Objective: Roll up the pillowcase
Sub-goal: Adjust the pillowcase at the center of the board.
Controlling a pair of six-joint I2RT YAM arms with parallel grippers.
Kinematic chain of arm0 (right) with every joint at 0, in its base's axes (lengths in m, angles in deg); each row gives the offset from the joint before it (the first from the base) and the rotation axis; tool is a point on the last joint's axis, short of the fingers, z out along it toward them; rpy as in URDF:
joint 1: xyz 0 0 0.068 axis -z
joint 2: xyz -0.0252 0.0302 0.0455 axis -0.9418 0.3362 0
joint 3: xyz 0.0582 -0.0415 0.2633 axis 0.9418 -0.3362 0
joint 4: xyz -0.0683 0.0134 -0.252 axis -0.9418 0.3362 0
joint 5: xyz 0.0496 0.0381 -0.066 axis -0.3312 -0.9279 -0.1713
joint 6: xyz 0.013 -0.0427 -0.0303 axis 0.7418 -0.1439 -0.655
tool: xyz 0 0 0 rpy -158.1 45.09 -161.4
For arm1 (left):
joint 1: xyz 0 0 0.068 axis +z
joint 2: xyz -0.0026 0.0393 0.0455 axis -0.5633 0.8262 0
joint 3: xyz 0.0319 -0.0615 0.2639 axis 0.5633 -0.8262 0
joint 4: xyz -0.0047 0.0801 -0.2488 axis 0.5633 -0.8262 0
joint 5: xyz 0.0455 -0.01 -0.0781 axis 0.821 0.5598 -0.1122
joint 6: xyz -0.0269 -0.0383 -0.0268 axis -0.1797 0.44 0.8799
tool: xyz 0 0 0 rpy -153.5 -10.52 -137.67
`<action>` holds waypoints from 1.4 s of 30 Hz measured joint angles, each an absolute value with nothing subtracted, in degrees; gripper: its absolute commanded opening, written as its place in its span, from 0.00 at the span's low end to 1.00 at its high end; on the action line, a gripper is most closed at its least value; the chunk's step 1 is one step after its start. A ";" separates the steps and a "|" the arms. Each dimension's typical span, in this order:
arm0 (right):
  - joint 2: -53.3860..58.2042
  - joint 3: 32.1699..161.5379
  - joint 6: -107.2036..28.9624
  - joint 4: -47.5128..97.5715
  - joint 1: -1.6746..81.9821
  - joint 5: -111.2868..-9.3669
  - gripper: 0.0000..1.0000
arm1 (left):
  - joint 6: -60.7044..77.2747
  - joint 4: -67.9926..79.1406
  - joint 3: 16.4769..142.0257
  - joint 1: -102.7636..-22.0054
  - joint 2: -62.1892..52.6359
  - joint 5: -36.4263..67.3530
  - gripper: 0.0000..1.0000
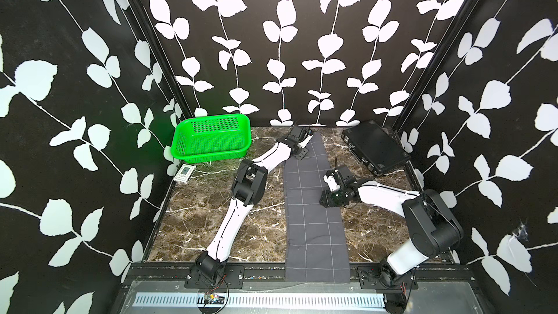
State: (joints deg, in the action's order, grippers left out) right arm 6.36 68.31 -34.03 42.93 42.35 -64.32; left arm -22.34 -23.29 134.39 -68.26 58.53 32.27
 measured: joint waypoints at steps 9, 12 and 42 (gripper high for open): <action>6.49 68.31 -34.03 42.91 42.35 -64.80 0.48 | -21.99 -23.25 136.32 -67.02 58.90 32.99 0.09; 6.56 68.33 -34.00 42.89 42.35 -64.88 0.48 | -22.04 -23.29 136.40 -66.80 58.92 32.82 0.01; 7.63 69.44 -34.03 42.95 42.30 -65.15 0.48 | -14.41 -21.61 141.52 -58.19 61.63 30.98 0.21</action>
State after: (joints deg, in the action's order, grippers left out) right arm 7.63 69.44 -34.03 42.95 42.30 -65.15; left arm -14.41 -21.61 141.52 -58.19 61.63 30.98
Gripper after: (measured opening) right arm 0.480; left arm 0.199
